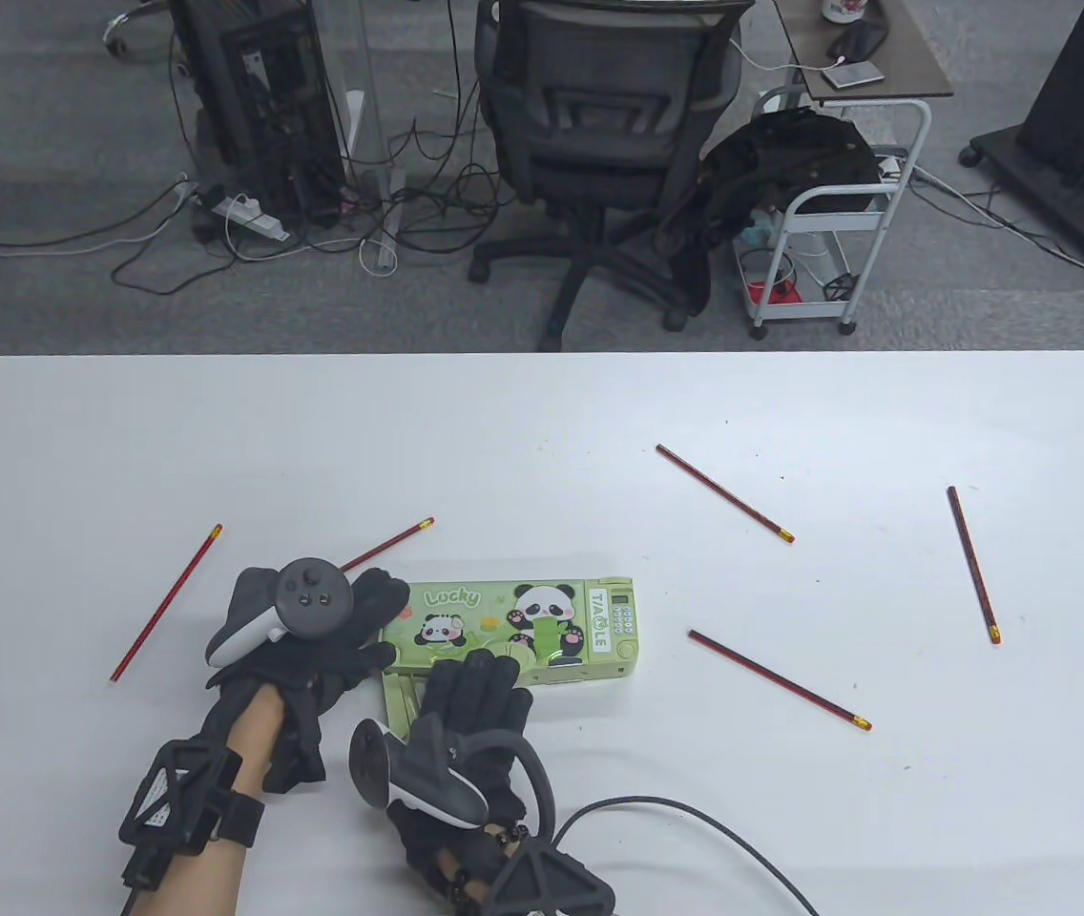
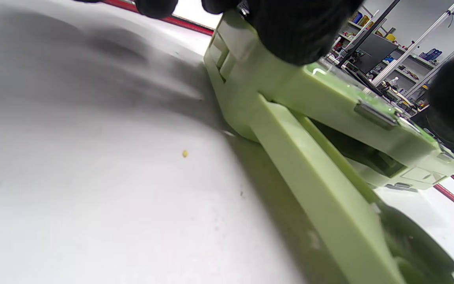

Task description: Organize multifunction pencil case

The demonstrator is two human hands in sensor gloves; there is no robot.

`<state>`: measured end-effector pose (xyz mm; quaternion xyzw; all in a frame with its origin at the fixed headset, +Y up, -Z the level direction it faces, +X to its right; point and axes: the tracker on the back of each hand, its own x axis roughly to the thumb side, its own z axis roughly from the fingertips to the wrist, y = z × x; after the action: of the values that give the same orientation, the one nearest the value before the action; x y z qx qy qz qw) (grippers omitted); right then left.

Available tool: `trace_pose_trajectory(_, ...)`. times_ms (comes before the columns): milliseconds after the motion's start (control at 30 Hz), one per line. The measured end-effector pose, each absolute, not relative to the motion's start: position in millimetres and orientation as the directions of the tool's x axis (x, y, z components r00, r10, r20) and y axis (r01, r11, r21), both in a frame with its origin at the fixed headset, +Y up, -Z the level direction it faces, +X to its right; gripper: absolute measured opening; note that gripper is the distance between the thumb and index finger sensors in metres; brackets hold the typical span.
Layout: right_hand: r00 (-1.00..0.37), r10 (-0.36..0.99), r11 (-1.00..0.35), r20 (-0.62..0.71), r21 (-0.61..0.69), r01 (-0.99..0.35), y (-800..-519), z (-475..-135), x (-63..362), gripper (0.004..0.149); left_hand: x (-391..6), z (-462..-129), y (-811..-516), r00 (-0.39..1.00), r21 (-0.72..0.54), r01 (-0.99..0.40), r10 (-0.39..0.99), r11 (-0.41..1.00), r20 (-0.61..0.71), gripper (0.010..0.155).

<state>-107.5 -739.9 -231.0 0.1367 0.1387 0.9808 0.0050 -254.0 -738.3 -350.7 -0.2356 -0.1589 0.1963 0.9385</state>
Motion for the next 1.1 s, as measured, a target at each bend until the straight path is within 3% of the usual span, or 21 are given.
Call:
trace_pose_trajectory(500, -0.975, 0.061, -0.952, 0.215, 0.307, 0.008, -741.4, -259.2, -44.1, 0.115, -254.9, -350.9, -738.3, 0.873, -0.508, -0.293, 0.444, 0.810, 0.205, 0.069)
trace_pose_trajectory(1100, -0.971, 0.098, -0.957, 0.218, 0.288, -0.032, -742.5, -311.1, -6.5, 0.111, -255.1, -351.2, -738.7, 0.869, -0.512, -0.299, 0.451, 0.805, 0.202, 0.069)
